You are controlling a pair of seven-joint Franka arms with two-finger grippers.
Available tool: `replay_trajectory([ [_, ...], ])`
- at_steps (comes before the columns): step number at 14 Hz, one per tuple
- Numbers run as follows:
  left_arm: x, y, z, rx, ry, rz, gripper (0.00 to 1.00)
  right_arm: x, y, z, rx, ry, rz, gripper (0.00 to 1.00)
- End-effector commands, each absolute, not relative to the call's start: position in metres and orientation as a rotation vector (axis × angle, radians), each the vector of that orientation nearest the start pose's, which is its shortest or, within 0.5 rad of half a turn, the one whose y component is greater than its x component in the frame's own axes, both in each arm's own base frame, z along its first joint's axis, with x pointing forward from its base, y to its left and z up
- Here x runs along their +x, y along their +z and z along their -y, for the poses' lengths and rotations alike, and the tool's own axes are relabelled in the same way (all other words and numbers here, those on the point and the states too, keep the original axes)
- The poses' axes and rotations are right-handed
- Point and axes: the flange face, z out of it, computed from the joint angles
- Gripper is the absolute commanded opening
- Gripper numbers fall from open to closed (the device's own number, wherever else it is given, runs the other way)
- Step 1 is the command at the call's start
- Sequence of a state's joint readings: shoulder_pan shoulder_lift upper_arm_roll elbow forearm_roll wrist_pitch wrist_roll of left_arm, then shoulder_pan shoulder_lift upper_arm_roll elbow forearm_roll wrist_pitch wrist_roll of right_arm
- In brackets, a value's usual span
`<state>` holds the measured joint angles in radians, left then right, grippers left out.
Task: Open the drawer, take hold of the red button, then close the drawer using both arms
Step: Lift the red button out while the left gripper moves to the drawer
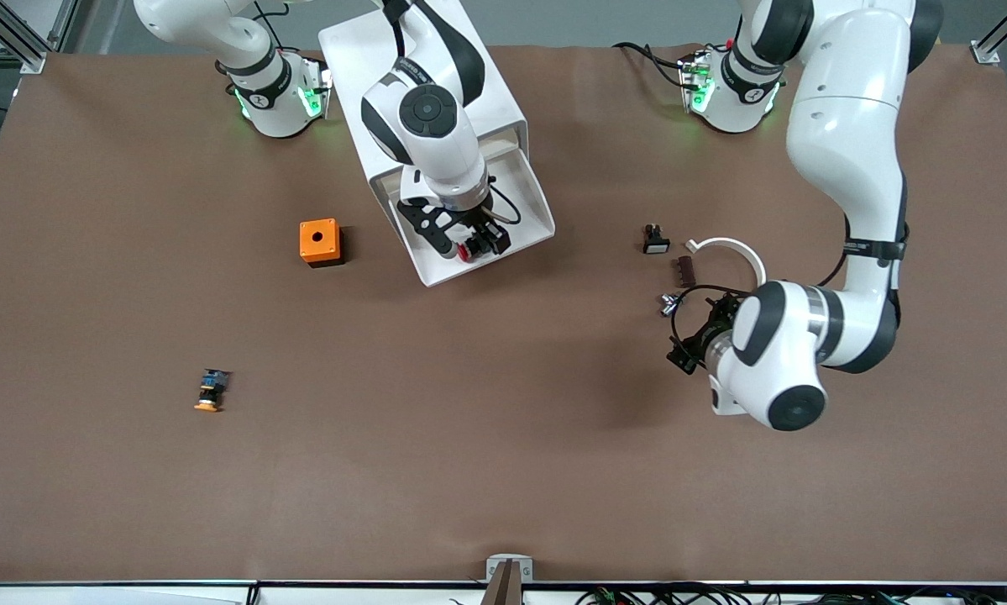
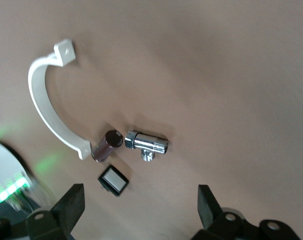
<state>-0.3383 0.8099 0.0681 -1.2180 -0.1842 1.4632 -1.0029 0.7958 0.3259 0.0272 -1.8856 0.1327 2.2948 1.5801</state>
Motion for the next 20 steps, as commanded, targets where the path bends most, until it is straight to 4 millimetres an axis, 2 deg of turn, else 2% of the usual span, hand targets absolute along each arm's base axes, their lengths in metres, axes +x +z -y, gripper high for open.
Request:
replay_trajectory([
  [1,0.642,0.292,0.247,-2.697,0.636,0.855,0.99,0.426,0.344,-0.464,-2.747,0.099,-1.248,0.23],
  [2,0.637,0.301,0.260,-2.715,0.620,0.828,0.99,0.427,0.346,-0.465,-2.743,0.099,-1.249,0.03],
  [3,0.635,0.306,0.266,-2.724,0.609,0.819,0.99,0.431,0.347,-0.461,-2.740,0.101,-1.260,0.00],
  [4,0.634,0.316,0.271,-2.743,0.593,0.803,0.99,0.436,0.352,-0.458,-2.739,0.095,-1.248,0.00],
  [6,0.636,0.324,0.282,-2.798,0.534,0.795,0.99,0.461,0.383,-0.452,-2.702,0.084,-1.264,0.00],
  [7,0.638,0.327,0.290,-2.833,0.498,0.789,0.99,0.480,0.404,-0.443,-2.717,0.089,-1.241,0.00],
  [9,0.641,0.331,0.306,-2.894,0.412,0.782,0.99,0.511,0.433,-0.416,-2.770,0.097,-1.142,0.00],
  [12,0.639,0.334,0.325,-2.948,0.356,0.726,0.99,0.555,0.443,-0.360,-2.826,0.060,-0.957,0.00],
  [14,0.630,0.337,0.350,-3.018,0.316,0.541,0.99,0.578,0.442,-0.323,-2.864,0.033,-0.823,0.00],
  [16,0.631,0.336,0.359,-3.053,0.268,0.501,0.99,0.604,0.425,-0.278,-2.911,0.033,-0.690,0.00],
  [19,0.633,0.321,0.373,-3.113,0.214,0.441,0.99,0.636,0.382,-0.209,-2.982,0.077,-0.466,0.00],
  [20,0.628,0.318,0.388,-3.140,0.172,0.411,0.99,0.645,0.365,-0.183,-2.993,0.096,-0.422,0.00],
])
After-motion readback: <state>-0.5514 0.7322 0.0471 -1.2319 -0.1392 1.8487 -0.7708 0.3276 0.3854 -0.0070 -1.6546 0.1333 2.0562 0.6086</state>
